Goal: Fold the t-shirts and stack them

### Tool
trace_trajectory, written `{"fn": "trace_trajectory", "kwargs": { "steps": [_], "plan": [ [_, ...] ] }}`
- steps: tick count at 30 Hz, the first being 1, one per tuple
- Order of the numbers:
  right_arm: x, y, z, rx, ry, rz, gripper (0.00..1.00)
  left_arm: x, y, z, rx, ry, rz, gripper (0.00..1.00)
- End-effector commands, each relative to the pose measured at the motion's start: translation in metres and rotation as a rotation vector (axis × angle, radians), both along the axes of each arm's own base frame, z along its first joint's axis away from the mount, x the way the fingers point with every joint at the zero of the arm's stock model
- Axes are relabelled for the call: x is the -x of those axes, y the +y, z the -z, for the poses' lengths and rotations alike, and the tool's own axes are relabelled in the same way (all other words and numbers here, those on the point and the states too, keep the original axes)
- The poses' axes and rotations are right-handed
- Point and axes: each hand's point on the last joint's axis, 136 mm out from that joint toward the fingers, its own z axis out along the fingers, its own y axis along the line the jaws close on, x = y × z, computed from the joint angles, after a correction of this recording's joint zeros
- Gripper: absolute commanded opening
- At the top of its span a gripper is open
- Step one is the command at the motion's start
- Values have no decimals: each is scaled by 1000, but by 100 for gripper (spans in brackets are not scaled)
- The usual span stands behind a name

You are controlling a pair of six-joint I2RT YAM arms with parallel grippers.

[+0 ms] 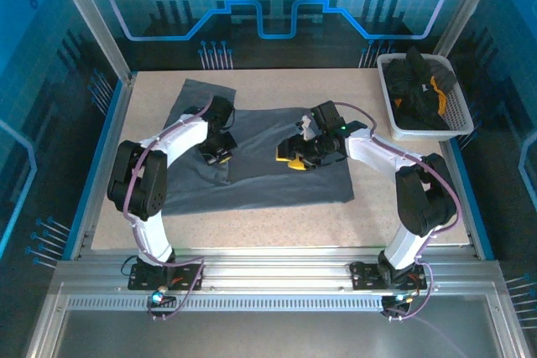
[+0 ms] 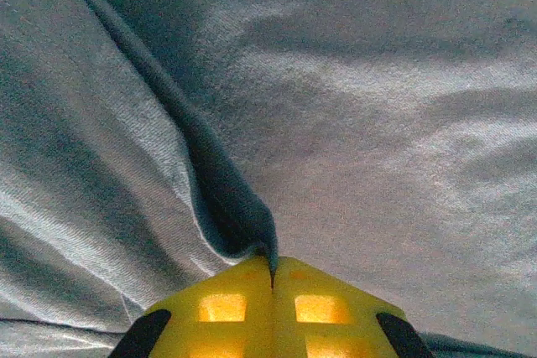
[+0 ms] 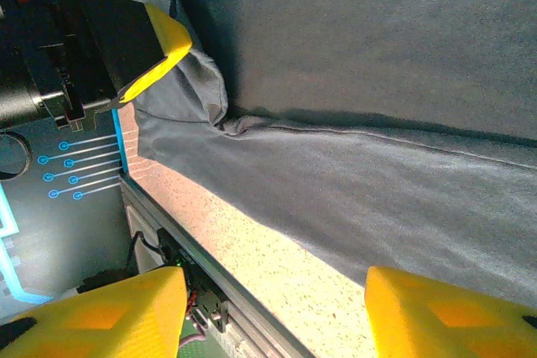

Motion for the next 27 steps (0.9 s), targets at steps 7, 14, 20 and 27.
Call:
{"fn": "trace_trajectory", "kwargs": {
  "steps": [7, 14, 20, 27],
  "plan": [
    [-1, -3, 4, 2, 41, 8, 60, -8, 11, -10, -70, -46, -37, 0],
    [2, -7, 9, 18, 49, 14, 60, -21, 14, -9, -83, -70, -67, 0],
    [2, -10, 13, 30, 56, 24, 60, -34, 3, -9, -29, -113, -46, 0],
    [2, -16, 18, 58, 64, 42, 60, -34, -2, 1, -7, -105, -9, 1]
  ]
}}
